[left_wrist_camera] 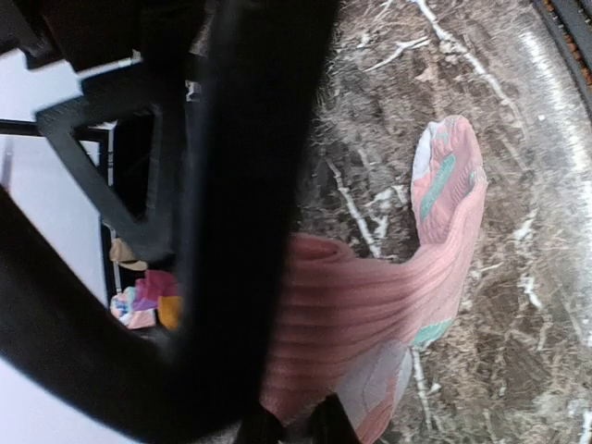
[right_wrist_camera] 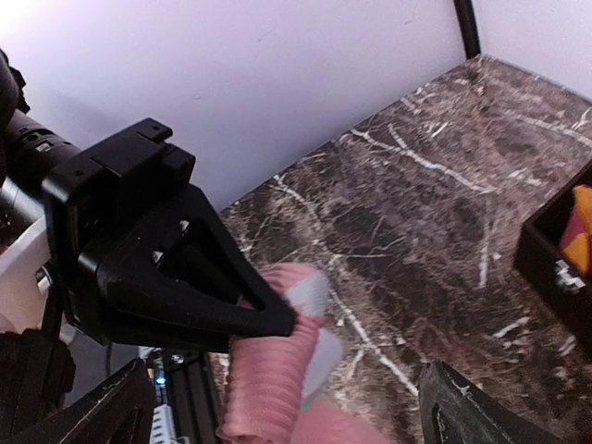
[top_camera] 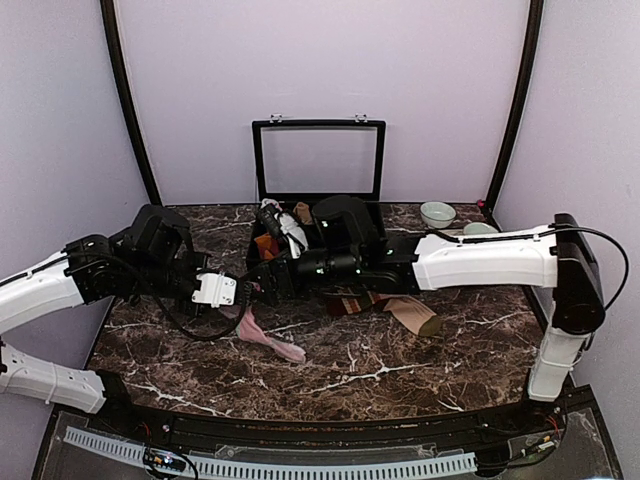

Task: Roll the socks
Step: Pass from the right arm to the left, then roll the sock.

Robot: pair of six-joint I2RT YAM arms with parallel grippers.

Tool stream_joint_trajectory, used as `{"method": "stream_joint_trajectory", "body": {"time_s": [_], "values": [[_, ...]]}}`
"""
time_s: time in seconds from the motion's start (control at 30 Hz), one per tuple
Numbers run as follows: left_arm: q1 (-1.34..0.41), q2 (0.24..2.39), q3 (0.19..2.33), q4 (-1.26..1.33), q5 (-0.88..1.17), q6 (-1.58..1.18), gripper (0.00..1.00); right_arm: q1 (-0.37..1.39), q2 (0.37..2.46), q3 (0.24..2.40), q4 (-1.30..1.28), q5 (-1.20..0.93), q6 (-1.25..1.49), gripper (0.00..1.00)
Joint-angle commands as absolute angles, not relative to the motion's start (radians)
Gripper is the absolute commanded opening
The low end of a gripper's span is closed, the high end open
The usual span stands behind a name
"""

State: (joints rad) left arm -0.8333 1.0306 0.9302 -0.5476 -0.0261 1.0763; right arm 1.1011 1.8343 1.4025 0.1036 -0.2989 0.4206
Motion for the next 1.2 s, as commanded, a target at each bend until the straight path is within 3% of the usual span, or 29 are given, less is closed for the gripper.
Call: {"method": "stream_joint_trajectory", "body": {"time_s": [0.0,0.2,0.37,0.63,0.73,0.83,0.97,1.07,1.17], "values": [[-0.789,1.082,1.037,-0.822,0.185,0.914,0.0,1.107,1.734,1.321,0.041,-0.094,0.202,0.99],[-0.732,1.147,1.136,-0.946,0.355,0.846,0.0,1.109,1.555,1.133,0.22,0.009,0.128,0.99],[-0.714,1.2,1.205,-1.019,0.468,0.83,0.0,1.106,1.482,0.936,0.522,0.032,0.206,0.99],[-0.708,1.278,1.299,-1.143,0.616,0.855,0.0,1.094,1.572,1.048,0.273,-0.003,0.024,0.99],[-0.707,1.269,1.308,-1.137,0.63,0.875,0.0,1.089,1.467,0.897,0.454,0.215,-0.015,0.99],[-0.707,1.261,1.319,-1.155,0.648,0.901,0.0,1.09,1.416,0.84,0.59,0.305,-0.068,0.99],[-0.707,1.272,1.334,-1.219,0.701,0.958,0.0,1.123,1.379,0.851,0.569,0.198,-0.226,0.99],[-0.707,1.281,1.316,-1.252,0.732,0.991,0.0,1.132,1.386,0.926,0.416,0.062,-0.322,0.99],[-0.707,1.311,1.336,-1.304,0.817,1.019,0.0,1.15,1.425,1.002,0.284,-0.047,-0.381,0.88]]}}
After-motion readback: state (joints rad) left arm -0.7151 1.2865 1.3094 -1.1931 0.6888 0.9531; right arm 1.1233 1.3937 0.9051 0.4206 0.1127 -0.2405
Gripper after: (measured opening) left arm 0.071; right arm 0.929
